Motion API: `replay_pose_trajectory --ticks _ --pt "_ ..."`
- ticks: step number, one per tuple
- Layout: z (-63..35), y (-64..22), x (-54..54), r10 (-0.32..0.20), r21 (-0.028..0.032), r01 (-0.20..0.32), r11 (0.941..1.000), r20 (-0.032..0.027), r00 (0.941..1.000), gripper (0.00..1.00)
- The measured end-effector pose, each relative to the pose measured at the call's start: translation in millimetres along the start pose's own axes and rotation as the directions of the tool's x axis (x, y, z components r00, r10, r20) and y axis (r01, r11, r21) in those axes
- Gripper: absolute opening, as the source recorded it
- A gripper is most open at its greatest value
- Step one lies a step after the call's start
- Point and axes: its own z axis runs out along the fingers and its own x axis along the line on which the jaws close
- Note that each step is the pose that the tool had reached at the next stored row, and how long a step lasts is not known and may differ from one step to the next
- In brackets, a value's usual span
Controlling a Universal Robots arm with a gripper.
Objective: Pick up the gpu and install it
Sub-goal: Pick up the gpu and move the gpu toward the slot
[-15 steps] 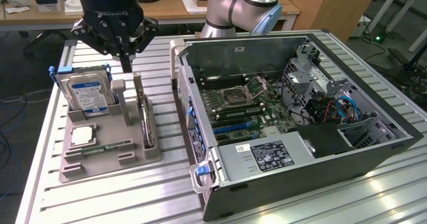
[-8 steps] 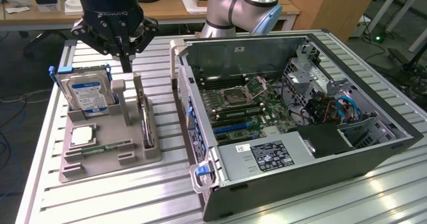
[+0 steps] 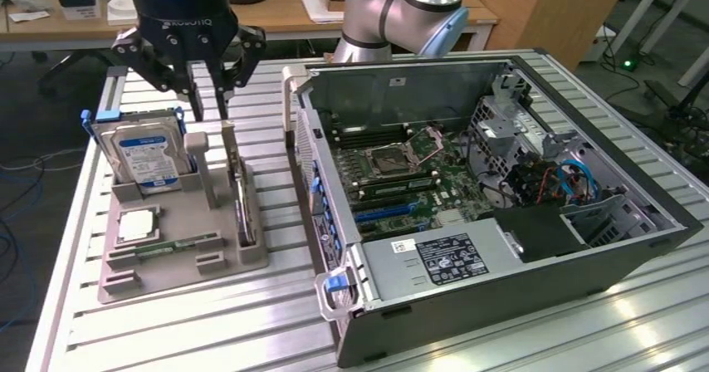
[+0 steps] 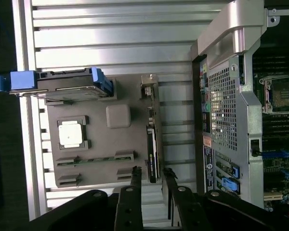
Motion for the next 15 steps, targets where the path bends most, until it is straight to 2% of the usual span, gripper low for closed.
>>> replay_pose_trajectory --ticks 1,4,6,7,8,12,15 --pt "0.0 0.0 0.0 0.0 0.0 0.0 1.0 0.0 1.0 0.35" --pt "0.0 0.0 0.0 0.0 0.0 0.0 1.0 0.0001 1.0 0.41" --pt "0.0 0.0 0.0 0.0 0.0 0.0 1.0 0.0001 1.0 0.53" --pt "0.1 0.0 0.0 0.0 0.0 0.0 1.0 0.0 1.0 0.53" --pt "0.4 0.0 0.0 -0.001 0.0 0.001 1.0 0.0001 1.0 0.59" --pt "2.6 -0.1 0.1 -0.041 -0.0009 0.041 0.9992 -0.0018 0.9992 0.59" --pt "4.8 -0.2 0.1 -0.092 -0.0023 0.092 0.9957 -0.0041 0.9957 0.59"
